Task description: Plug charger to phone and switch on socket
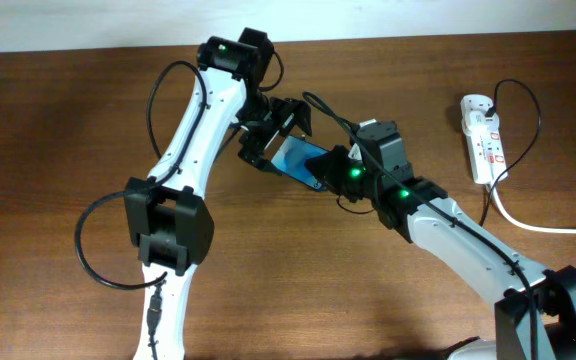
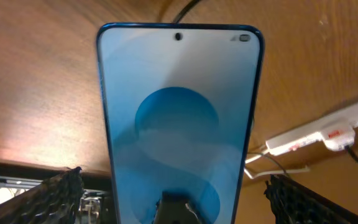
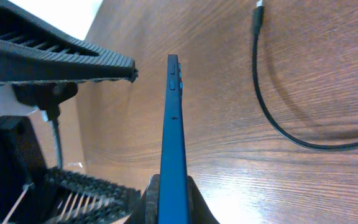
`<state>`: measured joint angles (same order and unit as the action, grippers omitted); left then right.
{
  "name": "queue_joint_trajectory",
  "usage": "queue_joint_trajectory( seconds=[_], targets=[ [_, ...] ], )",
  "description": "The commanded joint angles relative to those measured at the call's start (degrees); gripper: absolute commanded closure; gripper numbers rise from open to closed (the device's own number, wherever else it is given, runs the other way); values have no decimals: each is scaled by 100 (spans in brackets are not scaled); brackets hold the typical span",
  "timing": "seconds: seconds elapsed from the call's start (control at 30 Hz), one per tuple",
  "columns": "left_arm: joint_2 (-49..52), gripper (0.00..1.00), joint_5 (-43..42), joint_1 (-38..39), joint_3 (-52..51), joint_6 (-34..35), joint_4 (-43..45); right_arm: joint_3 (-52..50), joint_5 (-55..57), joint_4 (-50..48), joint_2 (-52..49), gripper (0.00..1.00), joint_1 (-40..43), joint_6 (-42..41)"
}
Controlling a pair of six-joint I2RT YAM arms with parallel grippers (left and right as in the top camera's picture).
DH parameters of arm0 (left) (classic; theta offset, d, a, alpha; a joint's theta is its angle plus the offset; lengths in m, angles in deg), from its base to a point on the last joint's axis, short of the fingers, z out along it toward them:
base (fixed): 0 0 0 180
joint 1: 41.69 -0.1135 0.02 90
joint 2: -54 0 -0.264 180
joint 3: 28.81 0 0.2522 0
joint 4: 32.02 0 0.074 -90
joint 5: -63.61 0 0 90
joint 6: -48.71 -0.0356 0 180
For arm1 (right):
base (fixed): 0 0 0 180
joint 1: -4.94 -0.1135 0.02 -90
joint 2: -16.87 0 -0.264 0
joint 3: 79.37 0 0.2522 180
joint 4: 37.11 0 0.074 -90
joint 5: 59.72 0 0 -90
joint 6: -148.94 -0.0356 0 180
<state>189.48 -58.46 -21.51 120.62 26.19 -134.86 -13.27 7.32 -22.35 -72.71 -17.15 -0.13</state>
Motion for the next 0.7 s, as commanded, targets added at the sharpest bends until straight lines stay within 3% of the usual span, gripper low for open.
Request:
queue_joint_trajectory(
  seconds=[0.0,0.2,0.33,0.43,0.57,0.67],
  targets=[
    [-50,1,-525,-190,120,-1244,295,39,-490,-199,92,96,306,92],
    [-50,0,-2820,-544,120,-3456,1366,39,-981,-212,658,96,1060,94],
    [-50,2,-3764,-682,120,-4205,1864,39,-1064,-190,1342,96,1589,157],
    [-50,0,-4951,-723,120,-5021,2319,39,-1086,-190,1902,96,1766,157],
    [-50,0,-5436,-732,120,-5154,2837,39,-350,-212,2201,96,1646,-186],
    [-50,0,-5405,-728,120,-5112,3038,39,863,-662,1910,96,1025,-885]
  ],
)
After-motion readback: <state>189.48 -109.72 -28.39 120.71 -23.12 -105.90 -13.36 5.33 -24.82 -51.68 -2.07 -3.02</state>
